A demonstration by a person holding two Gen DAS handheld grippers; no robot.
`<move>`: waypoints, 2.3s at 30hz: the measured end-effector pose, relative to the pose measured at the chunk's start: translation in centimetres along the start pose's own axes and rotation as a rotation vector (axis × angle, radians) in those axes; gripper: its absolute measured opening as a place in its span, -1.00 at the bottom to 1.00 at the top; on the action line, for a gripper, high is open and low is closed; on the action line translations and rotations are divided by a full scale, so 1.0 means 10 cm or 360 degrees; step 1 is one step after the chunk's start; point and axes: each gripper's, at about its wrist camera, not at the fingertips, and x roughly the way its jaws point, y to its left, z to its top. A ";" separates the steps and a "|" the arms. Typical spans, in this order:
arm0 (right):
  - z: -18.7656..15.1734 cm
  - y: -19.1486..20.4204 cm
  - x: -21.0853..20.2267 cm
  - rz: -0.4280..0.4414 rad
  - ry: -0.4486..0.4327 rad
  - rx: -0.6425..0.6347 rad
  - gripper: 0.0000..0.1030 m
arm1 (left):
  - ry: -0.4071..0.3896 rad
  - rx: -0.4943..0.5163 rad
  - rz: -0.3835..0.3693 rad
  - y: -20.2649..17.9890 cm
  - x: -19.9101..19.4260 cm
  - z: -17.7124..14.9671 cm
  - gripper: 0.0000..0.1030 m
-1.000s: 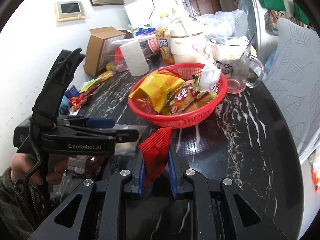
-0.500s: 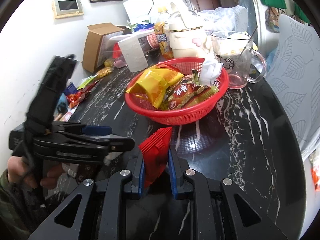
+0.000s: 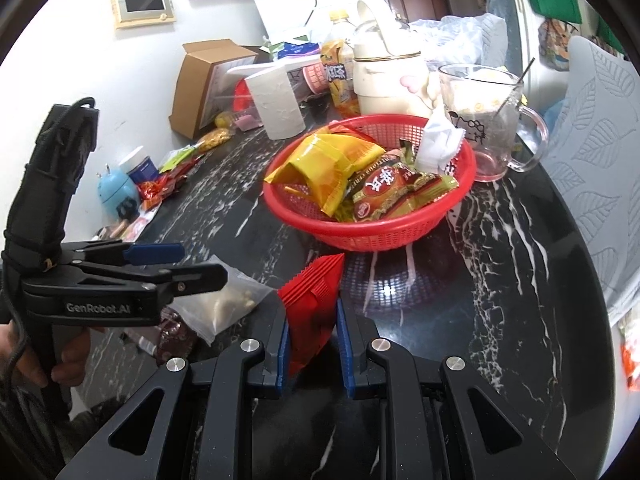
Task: Organize snacks
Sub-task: 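Carry the red packet and clear bag over the red basket with both grippers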
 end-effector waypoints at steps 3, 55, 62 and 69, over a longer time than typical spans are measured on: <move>-0.02 -0.02 0.00 0.0001 0.0014 0.0019 -0.61 | 0.0092 -0.0001 -0.0040 -0.02 0.11 -0.04 0.45; 0.96 0.22 -0.49 -0.0150 -0.0394 -0.0216 -0.61 | -0.0758 0.0367 -0.0090 -0.25 -1.14 0.91 0.18; 1.19 0.09 -0.42 -0.0244 -0.0436 -0.0253 -0.61 | -0.0750 0.0387 -0.0120 -0.29 -1.03 1.13 0.18; 1.31 -0.15 -0.20 -0.0325 -0.0396 -0.0221 -0.60 | -0.0665 0.0354 -0.0144 -0.30 -0.71 1.24 0.17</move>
